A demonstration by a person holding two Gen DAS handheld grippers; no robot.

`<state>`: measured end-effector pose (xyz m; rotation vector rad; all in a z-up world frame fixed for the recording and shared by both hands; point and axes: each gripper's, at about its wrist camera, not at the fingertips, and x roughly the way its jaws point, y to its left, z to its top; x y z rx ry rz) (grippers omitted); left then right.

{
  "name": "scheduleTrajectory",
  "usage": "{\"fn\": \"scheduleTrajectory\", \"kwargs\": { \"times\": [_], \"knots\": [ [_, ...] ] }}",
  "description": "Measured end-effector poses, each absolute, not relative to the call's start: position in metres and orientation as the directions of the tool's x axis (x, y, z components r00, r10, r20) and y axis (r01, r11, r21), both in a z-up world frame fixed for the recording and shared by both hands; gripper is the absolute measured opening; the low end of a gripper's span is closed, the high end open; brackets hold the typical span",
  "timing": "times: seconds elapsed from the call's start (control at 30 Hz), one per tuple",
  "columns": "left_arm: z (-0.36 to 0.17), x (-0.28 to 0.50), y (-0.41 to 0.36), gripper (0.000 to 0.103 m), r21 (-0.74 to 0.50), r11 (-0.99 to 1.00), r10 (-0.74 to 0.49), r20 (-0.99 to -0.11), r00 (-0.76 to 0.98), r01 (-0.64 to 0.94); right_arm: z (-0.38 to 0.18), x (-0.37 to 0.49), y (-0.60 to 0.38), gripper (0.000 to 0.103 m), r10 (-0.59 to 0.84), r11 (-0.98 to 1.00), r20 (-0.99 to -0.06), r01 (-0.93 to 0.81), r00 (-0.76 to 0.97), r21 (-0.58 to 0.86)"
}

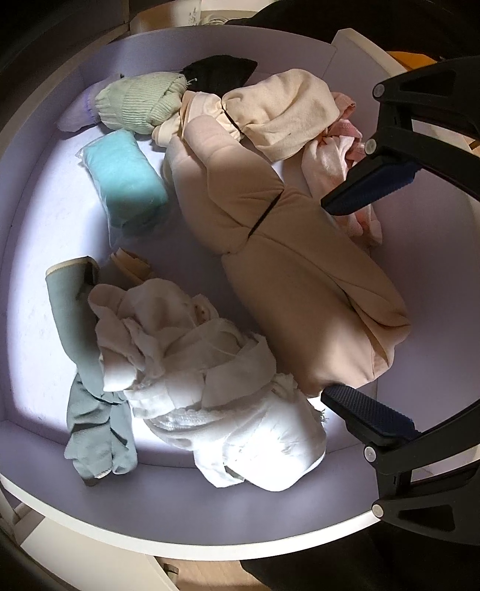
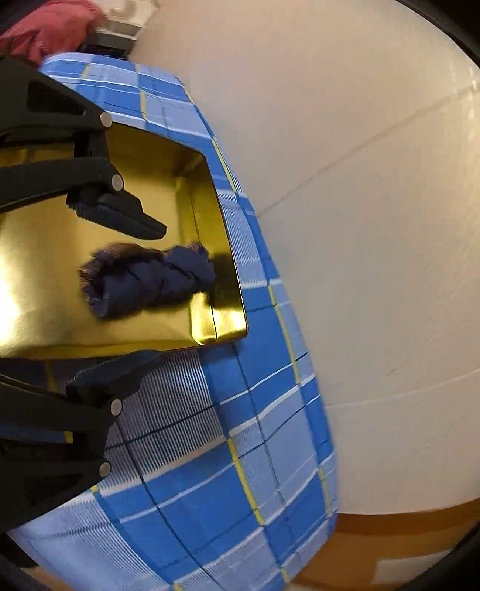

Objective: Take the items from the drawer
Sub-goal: 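Carry the navy lace garment up into the gold tray and release, then return the right gripper over the drawer of clothes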

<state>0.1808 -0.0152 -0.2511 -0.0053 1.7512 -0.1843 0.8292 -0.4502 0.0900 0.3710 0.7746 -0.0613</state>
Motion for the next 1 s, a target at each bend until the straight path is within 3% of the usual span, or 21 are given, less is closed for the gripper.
{"fn": "scheduleTrajectory", "kwargs": {
  "times": [0.5,0.8,1.0],
  "knots": [
    [-0.259,0.166,0.002,0.092,-0.176,0.982,-0.162,-0.972,-0.173,0.069,0.072,0.677,-0.422,0.068,0.215,0.961,-0.658,-0.035,0.722,0.275],
    [-0.259,0.158,-0.007,0.092,-0.161,0.982,-0.144,-0.975,-0.167,0.095,0.011,0.611,-0.396,0.070,0.303,0.950,-0.725,-0.142,0.619,0.276],
    [-0.261,0.155,-0.012,0.092,-0.158,0.982,-0.140,-0.976,-0.165,0.103,-0.067,0.587,-0.388,0.071,0.322,0.944,-0.817,-0.098,0.479,0.315]
  ]
}}
